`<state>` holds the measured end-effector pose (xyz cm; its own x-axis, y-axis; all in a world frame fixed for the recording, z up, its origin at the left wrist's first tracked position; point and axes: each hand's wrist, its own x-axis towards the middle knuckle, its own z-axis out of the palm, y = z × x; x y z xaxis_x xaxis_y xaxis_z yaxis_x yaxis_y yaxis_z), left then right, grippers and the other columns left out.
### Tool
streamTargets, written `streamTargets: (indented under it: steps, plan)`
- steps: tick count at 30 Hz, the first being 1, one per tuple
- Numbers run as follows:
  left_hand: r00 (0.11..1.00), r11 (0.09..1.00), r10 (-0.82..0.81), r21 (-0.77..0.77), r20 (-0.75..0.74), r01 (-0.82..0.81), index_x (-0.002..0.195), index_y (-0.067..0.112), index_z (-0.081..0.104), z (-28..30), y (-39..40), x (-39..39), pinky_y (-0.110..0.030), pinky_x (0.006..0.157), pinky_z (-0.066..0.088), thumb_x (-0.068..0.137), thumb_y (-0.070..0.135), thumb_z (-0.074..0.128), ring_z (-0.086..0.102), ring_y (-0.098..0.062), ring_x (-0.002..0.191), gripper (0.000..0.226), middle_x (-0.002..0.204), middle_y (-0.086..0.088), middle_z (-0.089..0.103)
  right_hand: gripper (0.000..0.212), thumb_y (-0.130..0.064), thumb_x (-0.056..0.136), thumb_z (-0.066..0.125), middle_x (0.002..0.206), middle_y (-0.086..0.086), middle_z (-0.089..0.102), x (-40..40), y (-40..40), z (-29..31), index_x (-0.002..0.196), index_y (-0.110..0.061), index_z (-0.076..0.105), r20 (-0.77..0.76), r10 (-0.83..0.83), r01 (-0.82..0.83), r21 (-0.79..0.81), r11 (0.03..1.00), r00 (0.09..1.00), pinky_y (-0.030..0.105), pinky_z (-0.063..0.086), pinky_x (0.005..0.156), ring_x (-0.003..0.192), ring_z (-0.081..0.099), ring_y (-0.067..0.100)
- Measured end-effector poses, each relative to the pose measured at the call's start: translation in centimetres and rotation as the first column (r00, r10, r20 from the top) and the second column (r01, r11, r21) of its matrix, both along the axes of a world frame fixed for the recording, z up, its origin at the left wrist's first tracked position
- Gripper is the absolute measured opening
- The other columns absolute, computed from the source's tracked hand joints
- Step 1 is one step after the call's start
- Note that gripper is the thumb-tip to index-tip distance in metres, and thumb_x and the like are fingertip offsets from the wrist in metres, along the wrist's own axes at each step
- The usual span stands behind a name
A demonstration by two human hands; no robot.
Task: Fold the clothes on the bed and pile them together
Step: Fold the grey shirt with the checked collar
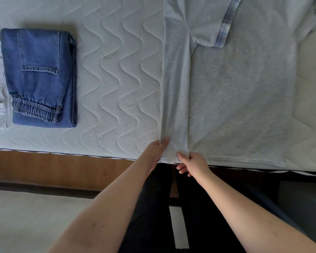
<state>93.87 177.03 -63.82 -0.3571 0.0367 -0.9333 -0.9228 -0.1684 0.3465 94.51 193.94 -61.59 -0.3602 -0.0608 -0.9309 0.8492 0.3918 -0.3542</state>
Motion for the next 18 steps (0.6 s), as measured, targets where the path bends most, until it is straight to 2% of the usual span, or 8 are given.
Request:
streamTargets:
  steps: [2,4,6,8,10,12,14,18]
  plan:
    - [0.995,0.997,-0.079,-0.031,-0.054,0.078,0.115,0.012,0.068,0.0,0.1,0.9,-0.028,0.083,0.055,0.094,0.037,0.063,0.071,-0.012,0.092,0.032,0.097,0.002,0.076,0.036,-0.05,0.092,0.056,0.062,-0.001,0.072,0.2,0.5,-0.2,0.084,-0.017,0.067,-0.057,0.118,-0.114,0.079,0.99,0.991,0.016,0.037,0.036,0.047,0.065,0.012]
    - [0.988,0.987,-0.133,-0.097,-0.075,0.126,0.113,0.014,0.069,0.0,0.1,1.8,-0.023,0.075,0.056,0.094,0.032,0.065,0.07,-0.008,0.086,0.026,0.093,0.005,0.075,0.042,-0.054,0.091,0.056,0.06,-0.002,0.07,0.3,0.8,-0.3,0.075,-0.017,0.067,-0.068,0.207,-0.197,0.124,0.972,0.976,0.016,0.04,0.04,0.044,0.063,0.012]
    - [0.99,0.985,-0.123,-0.129,-0.066,0.114,0.105,0.017,0.07,0.2,0.2,2.5,-0.027,0.074,0.059,0.094,0.029,0.064,0.071,-0.013,0.087,0.017,0.095,0.001,0.074,0.042,-0.058,0.09,0.054,0.059,-0.002,0.069,0.2,0.8,-0.3,0.076,-0.02,0.065,-0.09,0.286,-0.265,0.193,0.945,0.954,0.022,0.046,0.047,0.044,0.063,0.012]
    - [0.987,0.978,-0.135,-0.169,-0.086,0.119,0.103,0.017,0.069,0.2,0.1,3.1,-0.036,0.08,0.06,0.094,0.027,0.064,0.072,-0.022,0.088,0.015,0.096,-0.004,0.074,0.038,-0.059,0.088,0.055,0.066,-0.002,0.069,-0.1,0.7,-0.2,0.082,-0.022,0.062,-0.183,0.334,-0.272,0.295,0.916,0.925,0.031,0.052,0.056,0.054,0.065,0.016]
    - [0.981,0.971,-0.154,-0.201,-0.116,0.128,0.102,0.021,0.069,0.2,-0.1,3.7,-0.037,0.082,0.06,0.093,0.027,0.065,0.072,-0.023,0.088,0.012,0.095,-0.005,0.075,0.033,-0.053,0.088,0.059,0.075,-0.003,0.067,-0.6,0.6,-0.2,0.085,-0.02,0.061,-0.281,0.319,-0.23,0.308,0.923,0.905,0.04,0.055,0.064,0.063,0.064,0.02]
    - [0.981,0.966,-0.138,-0.235,-0.133,0.104,0.098,0.023,0.069,0.4,-0.6,4.4,-0.032,0.078,0.059,0.092,0.032,0.066,0.072,-0.019,0.083,0.011,0.093,-0.004,0.075,0.024,-0.041,0.09,0.062,0.074,-0.002,0.066,-1.1,0.4,-0.2,0.083,-0.018,0.062,-0.323,0.354,-0.262,0.293,0.919,0.878,0.045,0.056,0.067,0.064,0.063,0.02]
    - [0.984,0.954,-0.13,-0.284,-0.122,0.091,0.091,0.019,0.069,0.4,-1.0,4.9,-0.031,0.074,0.057,0.092,0.035,0.064,0.072,-0.018,0.077,0.017,0.084,-0.003,0.075,0.019,-0.034,0.091,0.062,0.072,-0.002,0.064,-1.2,0.2,-0.3,0.083,-0.017,0.065,-0.31,0.361,-0.276,0.285,0.918,0.88,0.047,0.057,0.068,0.066,0.064,0.02]
    - [0.983,0.945,-0.165,-0.3,-0.083,0.133,0.087,0.013,0.065,0.5,-0.7,5.7,-0.033,0.069,0.057,0.096,0.035,0.059,0.071,-0.02,0.072,0.024,0.074,0.001,0.075,0.026,-0.039,0.093,0.058,0.075,0.003,0.069,-0.7,-0.1,-0.4,0.086,-0.015,0.063,-0.193,0.404,-0.329,0.329,0.885,0.894,0.043,0.057,0.07,0.061,0.068,0.023]
